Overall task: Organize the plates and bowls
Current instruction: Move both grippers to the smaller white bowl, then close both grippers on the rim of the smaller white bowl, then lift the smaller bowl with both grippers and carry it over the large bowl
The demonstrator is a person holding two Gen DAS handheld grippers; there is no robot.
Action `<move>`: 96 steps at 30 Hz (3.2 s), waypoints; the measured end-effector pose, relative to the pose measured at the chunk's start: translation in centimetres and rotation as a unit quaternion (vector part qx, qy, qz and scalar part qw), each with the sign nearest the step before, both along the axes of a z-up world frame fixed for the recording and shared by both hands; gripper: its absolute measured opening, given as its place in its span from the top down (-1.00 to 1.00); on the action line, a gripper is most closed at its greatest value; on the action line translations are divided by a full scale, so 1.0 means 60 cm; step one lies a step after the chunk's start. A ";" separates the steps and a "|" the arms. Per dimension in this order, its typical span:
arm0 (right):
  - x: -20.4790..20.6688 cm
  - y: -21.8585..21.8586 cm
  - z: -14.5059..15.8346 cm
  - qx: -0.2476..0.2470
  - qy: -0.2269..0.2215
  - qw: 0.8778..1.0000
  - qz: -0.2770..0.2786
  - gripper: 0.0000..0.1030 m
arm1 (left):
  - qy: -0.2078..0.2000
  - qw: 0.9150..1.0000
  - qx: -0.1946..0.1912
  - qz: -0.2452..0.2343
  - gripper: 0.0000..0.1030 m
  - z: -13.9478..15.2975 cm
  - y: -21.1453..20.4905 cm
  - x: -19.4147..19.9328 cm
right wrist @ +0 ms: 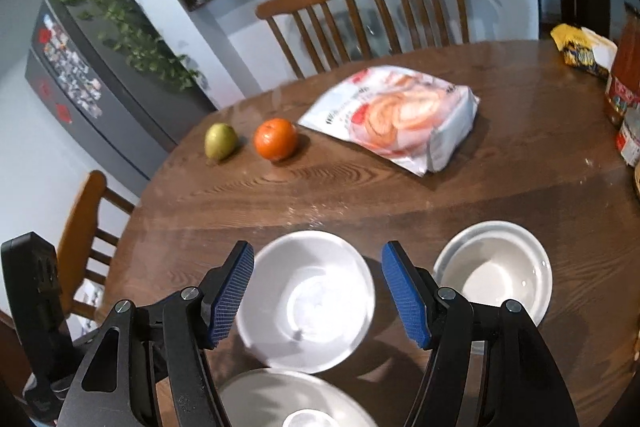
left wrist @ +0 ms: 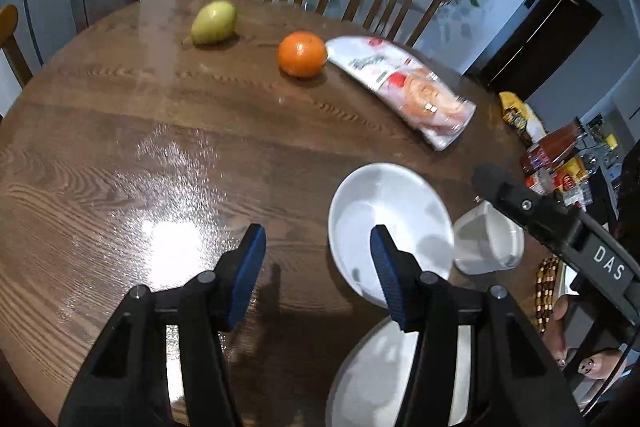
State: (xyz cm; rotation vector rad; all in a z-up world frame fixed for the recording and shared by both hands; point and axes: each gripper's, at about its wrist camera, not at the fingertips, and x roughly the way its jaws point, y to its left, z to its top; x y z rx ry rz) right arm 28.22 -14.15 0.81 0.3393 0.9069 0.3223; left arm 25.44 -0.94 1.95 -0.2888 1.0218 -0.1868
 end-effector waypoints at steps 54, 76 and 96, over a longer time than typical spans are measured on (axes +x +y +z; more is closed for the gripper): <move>0.029 0.033 -0.072 -0.050 0.045 0.998 0.013 0.63 | 0.030 0.996 -0.076 -0.019 0.65 -0.067 -0.007 0.031; -0.018 0.045 0.010 -0.033 -0.055 0.998 0.020 0.63 | -0.051 0.997 -0.055 -0.006 0.62 0.009 0.002 -0.009; -0.072 0.035 0.065 -0.031 -0.100 0.994 0.007 0.63 | -0.095 0.994 -0.053 -0.020 0.58 0.068 -0.004 -0.058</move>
